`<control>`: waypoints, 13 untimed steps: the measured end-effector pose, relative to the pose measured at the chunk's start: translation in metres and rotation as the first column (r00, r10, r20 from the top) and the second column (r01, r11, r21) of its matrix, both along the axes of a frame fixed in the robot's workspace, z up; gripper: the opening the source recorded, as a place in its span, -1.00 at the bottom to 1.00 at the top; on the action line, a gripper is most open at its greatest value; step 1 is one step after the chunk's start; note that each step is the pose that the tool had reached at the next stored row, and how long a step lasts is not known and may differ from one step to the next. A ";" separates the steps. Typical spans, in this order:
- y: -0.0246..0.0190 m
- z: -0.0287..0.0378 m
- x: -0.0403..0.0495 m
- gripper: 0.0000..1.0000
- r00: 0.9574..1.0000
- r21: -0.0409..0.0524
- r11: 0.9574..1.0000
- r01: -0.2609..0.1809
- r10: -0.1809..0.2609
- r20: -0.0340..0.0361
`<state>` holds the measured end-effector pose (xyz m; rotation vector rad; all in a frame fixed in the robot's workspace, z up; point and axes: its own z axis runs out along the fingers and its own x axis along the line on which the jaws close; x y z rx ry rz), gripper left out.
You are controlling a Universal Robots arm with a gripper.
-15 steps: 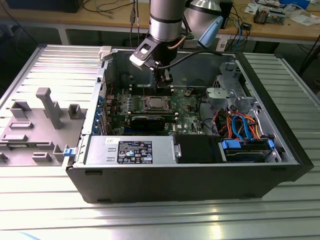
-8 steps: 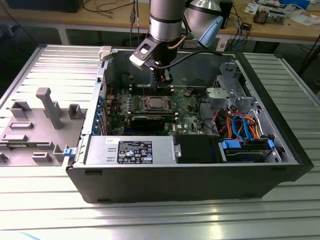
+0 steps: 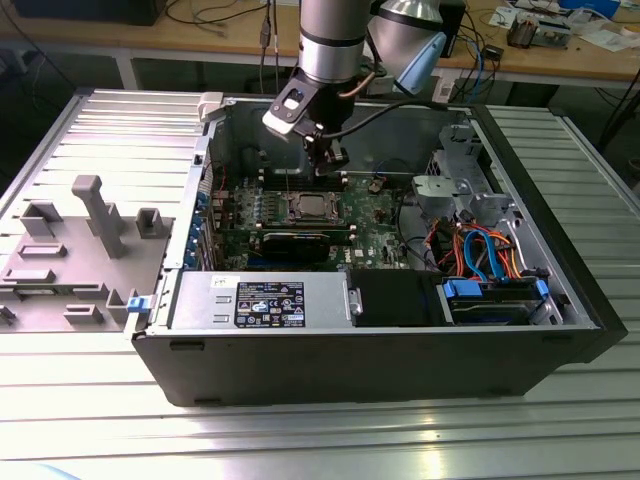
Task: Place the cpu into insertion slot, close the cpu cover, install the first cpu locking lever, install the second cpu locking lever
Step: 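Install the first cpu locking lever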
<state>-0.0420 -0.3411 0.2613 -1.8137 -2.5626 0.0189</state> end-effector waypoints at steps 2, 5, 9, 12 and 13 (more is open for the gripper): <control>0.0000 0.0000 0.0000 -0.79 1.000 0.000 1.000 -0.031 0.031 0.000; 0.0000 -0.0001 0.0000 -0.79 0.996 0.000 0.996 -0.093 0.093 0.000; 0.0000 -0.0001 0.0000 -0.79 0.984 0.000 0.984 -0.181 0.181 0.000; 0.0000 -0.0001 0.0001 -0.79 0.975 0.000 0.975 -0.223 0.223 0.000; 0.0000 -0.0001 0.0002 -0.79 0.972 0.000 0.972 -0.233 0.233 0.000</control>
